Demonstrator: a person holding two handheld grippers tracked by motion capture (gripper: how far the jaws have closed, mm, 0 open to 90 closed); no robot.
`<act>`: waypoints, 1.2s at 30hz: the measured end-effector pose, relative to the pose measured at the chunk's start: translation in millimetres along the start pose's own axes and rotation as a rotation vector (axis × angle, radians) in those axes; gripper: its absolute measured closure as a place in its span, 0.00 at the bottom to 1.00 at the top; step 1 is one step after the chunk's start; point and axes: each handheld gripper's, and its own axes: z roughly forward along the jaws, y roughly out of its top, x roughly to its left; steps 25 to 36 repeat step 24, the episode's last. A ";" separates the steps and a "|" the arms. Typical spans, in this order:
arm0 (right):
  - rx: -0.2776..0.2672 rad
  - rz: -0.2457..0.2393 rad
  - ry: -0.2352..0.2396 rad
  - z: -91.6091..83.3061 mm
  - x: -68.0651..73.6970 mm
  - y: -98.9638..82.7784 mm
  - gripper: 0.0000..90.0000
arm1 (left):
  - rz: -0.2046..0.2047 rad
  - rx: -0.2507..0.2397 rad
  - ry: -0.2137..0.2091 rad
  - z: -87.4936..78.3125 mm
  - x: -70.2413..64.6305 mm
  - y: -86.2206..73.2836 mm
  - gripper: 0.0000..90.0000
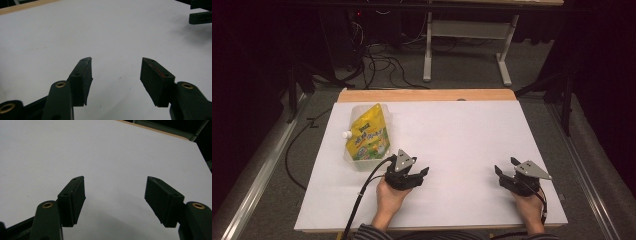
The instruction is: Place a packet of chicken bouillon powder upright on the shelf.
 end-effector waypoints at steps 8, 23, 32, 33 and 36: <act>0.000 0.001 0.000 0.2 0.3 -0.1 0.37 | 0.014 0.016 0.015 18.9 -0.2 -4.9 0.48; 0.009 -0.004 0.004 1.0 1.2 0.2 0.37 | 0.016 0.027 0.089 39.2 3.6 -16.0 0.47; 0.008 -0.005 0.003 1.0 1.2 0.2 0.37 | 0.026 0.027 0.092 39.2 2.8 -16.1 0.47; 0.008 -0.005 0.003 1.0 1.2 0.2 0.37 | 0.026 0.027 0.092 39.2 2.8 -16.1 0.47; 0.008 -0.005 0.003 1.0 1.2 0.2 0.37 | 0.026 0.027 0.092 39.2 2.8 -16.1 0.47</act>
